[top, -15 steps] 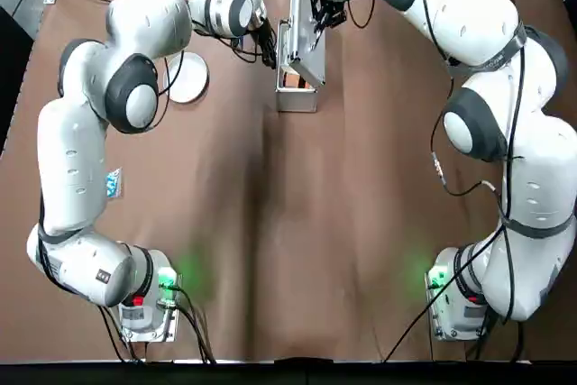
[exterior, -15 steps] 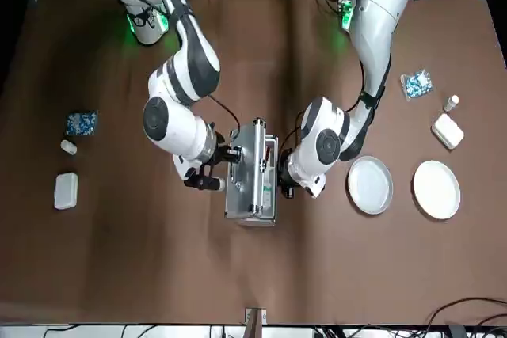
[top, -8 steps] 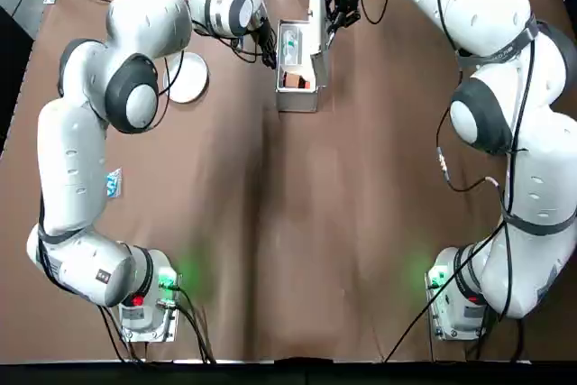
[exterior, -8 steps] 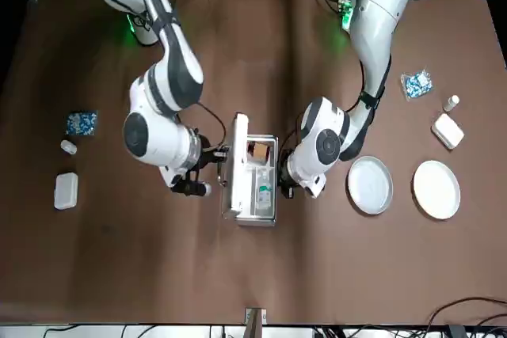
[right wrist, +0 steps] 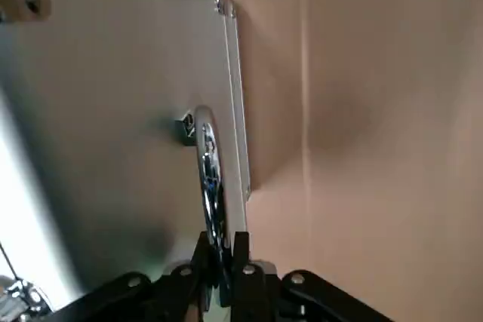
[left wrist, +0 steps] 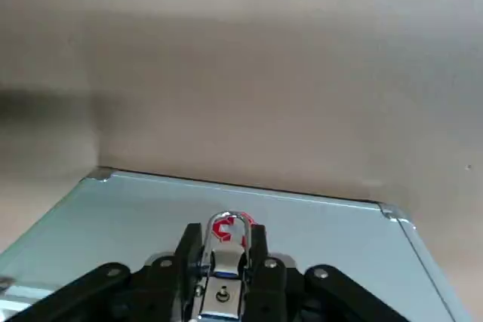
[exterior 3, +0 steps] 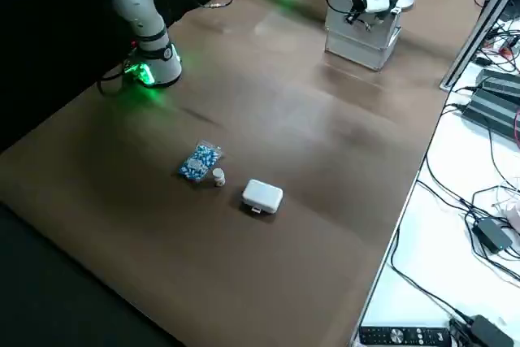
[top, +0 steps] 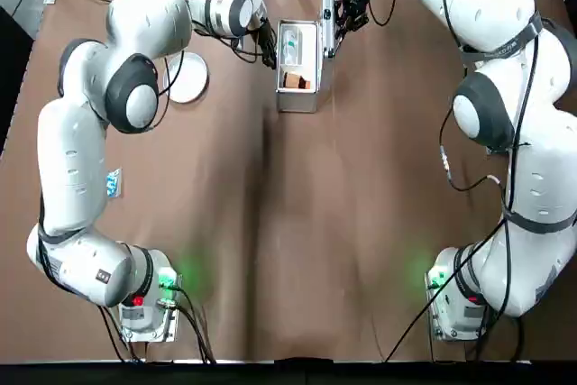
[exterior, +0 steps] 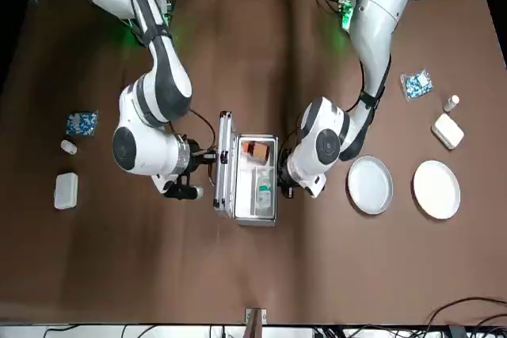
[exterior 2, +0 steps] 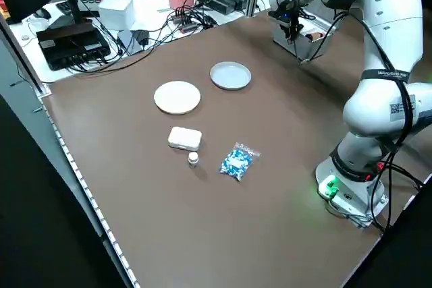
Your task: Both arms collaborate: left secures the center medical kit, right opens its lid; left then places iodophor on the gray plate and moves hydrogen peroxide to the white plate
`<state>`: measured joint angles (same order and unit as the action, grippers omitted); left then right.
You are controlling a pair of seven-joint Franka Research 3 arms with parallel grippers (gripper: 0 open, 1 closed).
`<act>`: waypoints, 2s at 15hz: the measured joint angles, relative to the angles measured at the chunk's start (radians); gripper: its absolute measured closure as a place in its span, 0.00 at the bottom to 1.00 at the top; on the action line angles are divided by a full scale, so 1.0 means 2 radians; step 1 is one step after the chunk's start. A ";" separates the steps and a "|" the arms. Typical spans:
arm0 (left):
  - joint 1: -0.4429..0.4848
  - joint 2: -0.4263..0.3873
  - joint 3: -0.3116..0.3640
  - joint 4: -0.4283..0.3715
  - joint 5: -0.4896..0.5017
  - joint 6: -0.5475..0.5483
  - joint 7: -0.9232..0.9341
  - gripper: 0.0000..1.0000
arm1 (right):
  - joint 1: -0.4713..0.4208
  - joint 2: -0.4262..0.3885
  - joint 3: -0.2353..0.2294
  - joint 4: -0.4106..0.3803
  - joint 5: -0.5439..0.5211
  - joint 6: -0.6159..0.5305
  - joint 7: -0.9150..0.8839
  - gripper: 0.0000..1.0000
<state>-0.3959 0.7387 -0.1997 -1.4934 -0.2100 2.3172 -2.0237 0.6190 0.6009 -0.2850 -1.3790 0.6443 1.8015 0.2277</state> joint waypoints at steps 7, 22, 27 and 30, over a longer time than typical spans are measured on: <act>0.000 0.000 0.000 0.000 0.000 0.000 0.000 0.70 | -0.012 0.021 -0.001 -0.014 0.000 -0.008 -0.025 0.68; 0.008 -0.022 0.003 0.011 0.010 -0.066 -0.007 0.00 | -0.045 0.023 0.000 -0.011 0.049 -0.064 -0.120 0.53; 0.015 -0.048 0.004 0.016 0.020 -0.121 -0.007 0.00 | -0.063 0.022 0.000 -0.010 0.069 -0.089 -0.150 0.52; 0.012 -0.059 0.004 0.030 0.020 -0.147 -0.011 0.00 | -0.065 0.022 0.000 -0.009 0.070 -0.093 -0.154 0.52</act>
<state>-0.3717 0.6204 -0.1921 -1.4329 -0.1696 2.0232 -2.0463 0.4889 0.6456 -0.2851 -1.3978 0.7837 1.6155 -0.0793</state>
